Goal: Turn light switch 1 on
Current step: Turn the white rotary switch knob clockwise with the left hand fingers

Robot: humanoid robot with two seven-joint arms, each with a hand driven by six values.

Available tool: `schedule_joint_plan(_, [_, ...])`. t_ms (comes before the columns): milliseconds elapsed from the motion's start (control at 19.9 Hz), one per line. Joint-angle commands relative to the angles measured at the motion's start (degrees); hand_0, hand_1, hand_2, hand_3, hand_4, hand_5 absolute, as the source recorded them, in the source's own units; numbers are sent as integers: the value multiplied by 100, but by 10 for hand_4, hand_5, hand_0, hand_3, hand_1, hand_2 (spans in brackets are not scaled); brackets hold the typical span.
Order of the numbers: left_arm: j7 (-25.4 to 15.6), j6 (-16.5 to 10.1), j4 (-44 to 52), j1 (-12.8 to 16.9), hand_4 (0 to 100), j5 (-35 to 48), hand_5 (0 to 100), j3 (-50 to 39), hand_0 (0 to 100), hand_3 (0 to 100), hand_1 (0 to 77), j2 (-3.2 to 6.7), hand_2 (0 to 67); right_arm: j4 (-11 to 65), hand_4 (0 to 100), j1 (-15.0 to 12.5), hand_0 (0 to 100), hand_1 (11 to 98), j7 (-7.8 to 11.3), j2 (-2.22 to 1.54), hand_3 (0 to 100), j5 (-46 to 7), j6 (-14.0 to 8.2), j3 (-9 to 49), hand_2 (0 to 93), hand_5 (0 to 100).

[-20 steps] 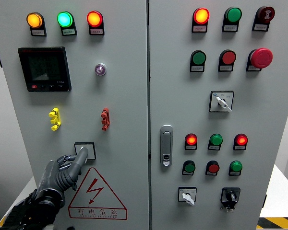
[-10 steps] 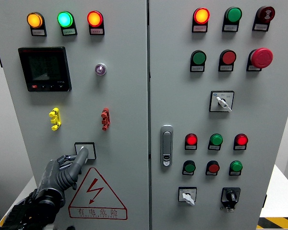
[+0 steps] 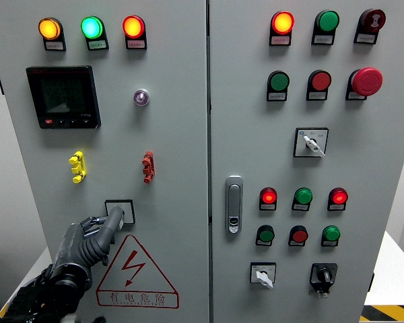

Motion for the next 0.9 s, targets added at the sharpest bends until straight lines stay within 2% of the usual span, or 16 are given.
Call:
schedule_joint_plan(0, [62,0,6,0,1000,0,1000,-1,545,923,472,0,462,0,194,1,0,192,0,4,197,0,2,-1,0,105])
schedule_joint_plan(351, [62,0,6,0,1000,0,1000,-1,592,924,476,0,464,0,194,1,0,198,0,-4,197,0,2,-1,0,105])
schedule_joint_plan(852, [62,0,15,0,1000,0,1000,-1,651,927,409,0,463,0,194,1,0,199,0,4,197,0,2,-1,0,105])
